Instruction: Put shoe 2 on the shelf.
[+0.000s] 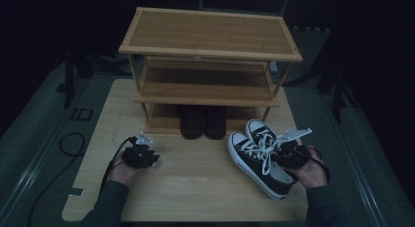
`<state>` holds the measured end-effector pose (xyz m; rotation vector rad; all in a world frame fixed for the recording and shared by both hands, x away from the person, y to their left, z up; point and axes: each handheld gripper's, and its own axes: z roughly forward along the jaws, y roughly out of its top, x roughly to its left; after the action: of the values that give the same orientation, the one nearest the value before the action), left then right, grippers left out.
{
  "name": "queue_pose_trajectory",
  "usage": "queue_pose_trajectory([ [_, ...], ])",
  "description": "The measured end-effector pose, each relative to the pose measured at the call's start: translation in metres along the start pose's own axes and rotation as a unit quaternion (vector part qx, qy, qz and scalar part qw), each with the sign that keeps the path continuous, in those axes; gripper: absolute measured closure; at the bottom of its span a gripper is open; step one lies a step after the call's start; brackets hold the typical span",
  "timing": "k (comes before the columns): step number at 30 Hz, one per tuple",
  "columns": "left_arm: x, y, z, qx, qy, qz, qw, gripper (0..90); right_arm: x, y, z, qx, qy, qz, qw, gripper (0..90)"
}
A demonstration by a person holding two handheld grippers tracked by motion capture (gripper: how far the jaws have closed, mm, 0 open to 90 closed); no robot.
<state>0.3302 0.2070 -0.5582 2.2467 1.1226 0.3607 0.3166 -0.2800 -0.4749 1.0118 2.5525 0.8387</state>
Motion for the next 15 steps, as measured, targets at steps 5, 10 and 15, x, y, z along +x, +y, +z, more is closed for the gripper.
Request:
queue_pose_trajectory([
  [5,0.0,-0.0001,0.0,0.001,-0.001,0.0,1.0,69.1,0.0035,0.0044,-0.002,-0.006,0.008,-0.008,0.9999,83.1],
  [10,-0.0003,-0.0001,0.0004,0.001,-0.001,0.001,1.0,68.8,0.0058,0.0074,-0.0024,-0.007,0.012,-0.014,0.9998,83.0],
  [15,-0.0003,-0.0001,0.0005,0.002,0.0,0.001,1.0,68.4,0.0068,0.009,-0.0023,-0.011,0.016,-0.021,0.9996,83.0],
])
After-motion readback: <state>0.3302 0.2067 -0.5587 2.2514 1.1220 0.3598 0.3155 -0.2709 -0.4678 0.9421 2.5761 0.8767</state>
